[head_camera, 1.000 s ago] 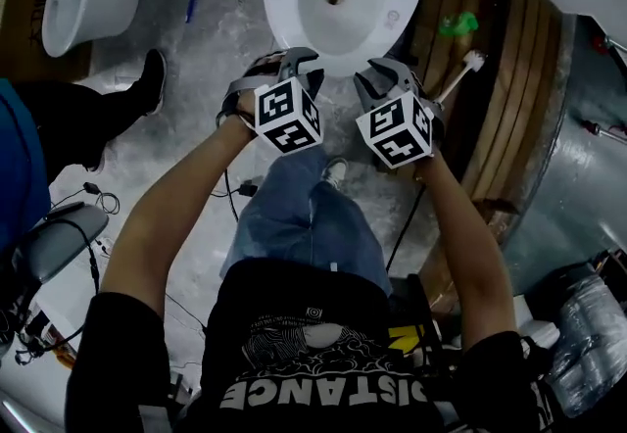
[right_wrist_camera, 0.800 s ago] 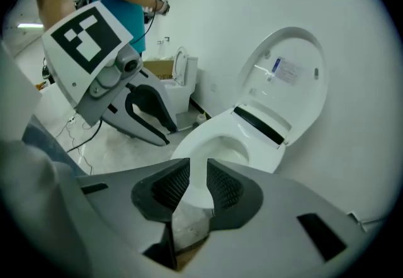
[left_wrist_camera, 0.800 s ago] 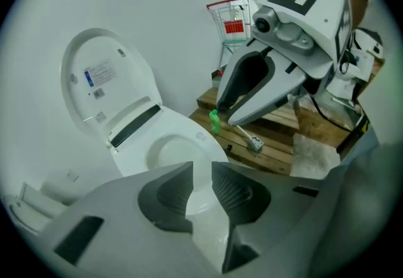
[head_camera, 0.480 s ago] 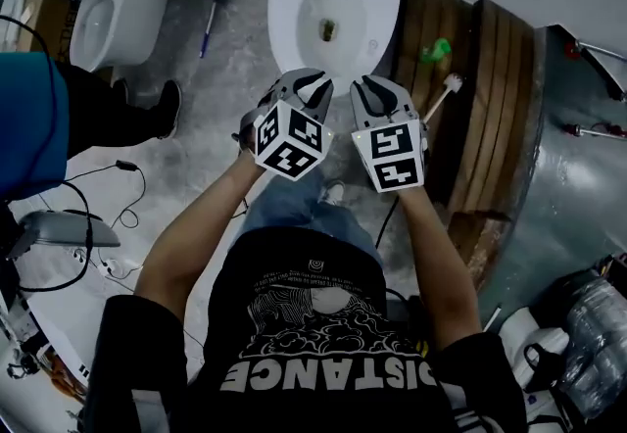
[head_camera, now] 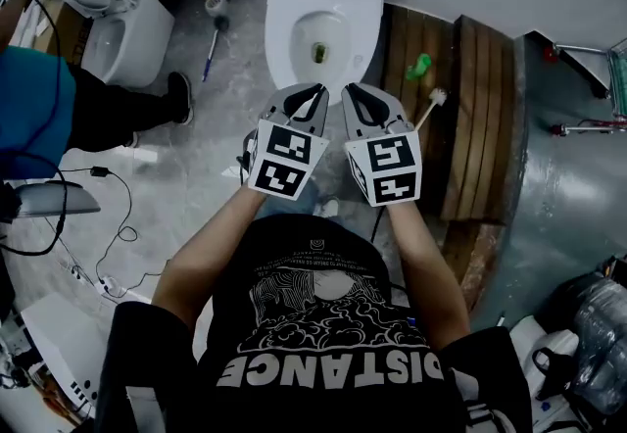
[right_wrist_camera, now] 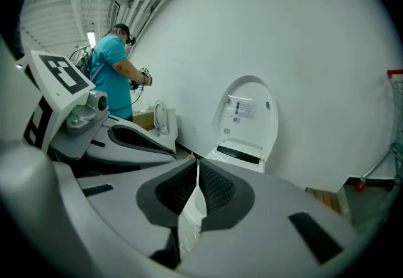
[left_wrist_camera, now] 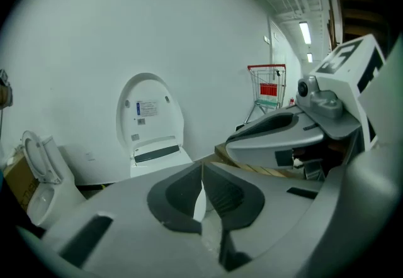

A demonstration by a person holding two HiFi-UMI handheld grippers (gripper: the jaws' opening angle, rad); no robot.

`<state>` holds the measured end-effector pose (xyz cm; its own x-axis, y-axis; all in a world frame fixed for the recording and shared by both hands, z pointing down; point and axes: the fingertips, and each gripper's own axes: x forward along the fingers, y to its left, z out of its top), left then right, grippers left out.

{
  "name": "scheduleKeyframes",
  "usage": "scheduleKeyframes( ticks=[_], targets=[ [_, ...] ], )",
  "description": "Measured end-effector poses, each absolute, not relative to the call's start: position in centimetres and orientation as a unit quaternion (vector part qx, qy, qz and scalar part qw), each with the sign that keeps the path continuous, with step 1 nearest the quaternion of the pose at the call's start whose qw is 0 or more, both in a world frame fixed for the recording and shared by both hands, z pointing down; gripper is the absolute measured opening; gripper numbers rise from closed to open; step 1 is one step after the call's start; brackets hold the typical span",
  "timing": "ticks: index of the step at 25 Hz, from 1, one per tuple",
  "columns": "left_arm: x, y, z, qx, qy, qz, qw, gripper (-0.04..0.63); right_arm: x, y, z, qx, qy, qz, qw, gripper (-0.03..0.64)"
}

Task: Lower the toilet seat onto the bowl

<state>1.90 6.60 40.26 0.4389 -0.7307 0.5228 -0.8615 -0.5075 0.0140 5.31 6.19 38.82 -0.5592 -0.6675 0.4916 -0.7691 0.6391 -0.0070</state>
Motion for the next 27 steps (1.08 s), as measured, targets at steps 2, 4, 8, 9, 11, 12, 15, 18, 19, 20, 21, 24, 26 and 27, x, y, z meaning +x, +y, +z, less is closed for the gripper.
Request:
scheduleKeyframes(
  ticks=[2,4,8,9,11,12,15,18,19,20,21,24,26,27],
  targets=[
    [2.3,7.3,38.8,0.834,-0.487,0.213,0.149,0.014,5.9,7.1,37.7,0.411,-0.878,0.116,0.215,0.019],
    [2.9,7.9,37.7,0.833,-0.494,0.197,0.153,0.012,6.4,7.8,36.8,0.411,-0.881,0.122,0.201,0.017],
    [3.9,9.3,36.5,0.833,-0.500,0.178,0.156,0.012,6.7,9.3,36.0,0.407,-0.885,0.130,0.186,0.017],
    [4.1,9.6,36.5,0.833,-0.501,0.175,0.157,0.012,6.8,9.7,36.0,0.406,-0.885,0.132,0.183,0.017],
    [4.4,10.3,36.4,0.832,-0.502,0.172,0.159,0.012,7.0,10.4,35.9,0.405,-0.886,0.134,0.180,0.017],
    [4.6,10.6,36.3,0.832,-0.503,0.170,0.159,0.012,7.1,10.7,35.8,0.404,-0.887,0.136,0.178,0.017],
    [5.1,11.3,36.2,0.831,-0.506,0.170,0.158,0.012,7.6,11.5,35.6,0.404,-0.888,0.137,0.172,0.017],
    [5.4,11.9,36.2,0.830,-0.507,0.170,0.157,0.012,7.9,12.1,35.4,0.403,-0.889,0.137,0.169,0.017],
    [5.6,12.1,36.2,0.831,-0.506,0.170,0.157,0.012,7.9,12.3,35.4,0.403,-0.889,0.138,0.168,0.017],
    [5.7,12.2,36.2,0.831,-0.505,0.171,0.157,0.012,8.0,12.4,35.3,0.403,-0.889,0.138,0.167,0.017],
    [5.8,12.4,36.2,0.832,-0.504,0.172,0.156,0.012,8.1,12.5,35.3,0.403,-0.889,0.138,0.167,0.017],
    [6.2,12.7,36.1,0.831,-0.504,0.175,0.156,0.012,8.6,12.8,35.1,0.404,-0.889,0.139,0.165,0.017],
    [6.5,12.9,36.1,0.831,-0.505,0.175,0.157,0.012,9.0,13.0,35.0,0.404,-0.889,0.139,0.163,0.017],
    [6.6,13.1,36.1,0.830,-0.505,0.175,0.159,0.012,9.2,13.1,35.0,0.404,-0.889,0.140,0.163,0.017]
  ],
)
